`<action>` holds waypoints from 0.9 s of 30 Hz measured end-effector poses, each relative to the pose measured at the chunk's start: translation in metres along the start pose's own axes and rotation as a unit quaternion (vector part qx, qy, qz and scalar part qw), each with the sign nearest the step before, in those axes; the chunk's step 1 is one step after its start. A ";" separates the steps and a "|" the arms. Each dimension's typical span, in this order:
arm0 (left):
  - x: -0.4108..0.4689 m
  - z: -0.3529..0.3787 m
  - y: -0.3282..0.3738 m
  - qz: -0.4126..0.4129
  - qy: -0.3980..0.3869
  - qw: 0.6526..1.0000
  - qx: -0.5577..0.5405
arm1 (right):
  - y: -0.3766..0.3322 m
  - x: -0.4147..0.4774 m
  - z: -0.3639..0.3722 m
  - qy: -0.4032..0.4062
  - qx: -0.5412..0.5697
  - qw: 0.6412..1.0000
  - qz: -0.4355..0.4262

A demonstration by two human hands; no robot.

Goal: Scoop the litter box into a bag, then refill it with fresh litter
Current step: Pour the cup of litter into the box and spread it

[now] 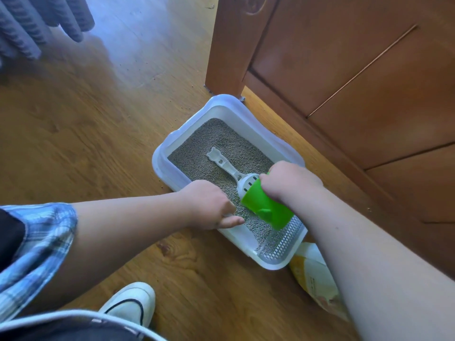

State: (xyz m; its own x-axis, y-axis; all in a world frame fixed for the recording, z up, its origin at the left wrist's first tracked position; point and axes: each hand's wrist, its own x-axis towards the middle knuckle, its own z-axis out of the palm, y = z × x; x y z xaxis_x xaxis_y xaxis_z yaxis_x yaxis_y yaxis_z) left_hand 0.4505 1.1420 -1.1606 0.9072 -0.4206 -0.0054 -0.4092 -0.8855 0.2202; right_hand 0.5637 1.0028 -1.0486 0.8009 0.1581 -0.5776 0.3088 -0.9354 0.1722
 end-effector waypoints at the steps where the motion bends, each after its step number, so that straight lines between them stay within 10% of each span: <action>1: 0.000 0.000 0.000 0.003 -0.002 1.000 -0.003 | 0.003 -0.001 0.001 -0.021 -0.014 1.000 0.004; 27: 0.078 -0.084 0.085 -0.054 -0.183 0.954 -0.230 | 0.195 -0.134 0.042 0.110 0.501 0.857 -0.053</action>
State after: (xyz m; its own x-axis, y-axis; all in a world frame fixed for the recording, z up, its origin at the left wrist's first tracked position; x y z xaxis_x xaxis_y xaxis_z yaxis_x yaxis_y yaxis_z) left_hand 0.4948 1.0509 -1.0608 0.8126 -0.4472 -0.3737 -0.1528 -0.7823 0.6038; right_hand 0.4949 0.7857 -0.9708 0.9070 0.2116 -0.3641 -0.1216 -0.6962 -0.7075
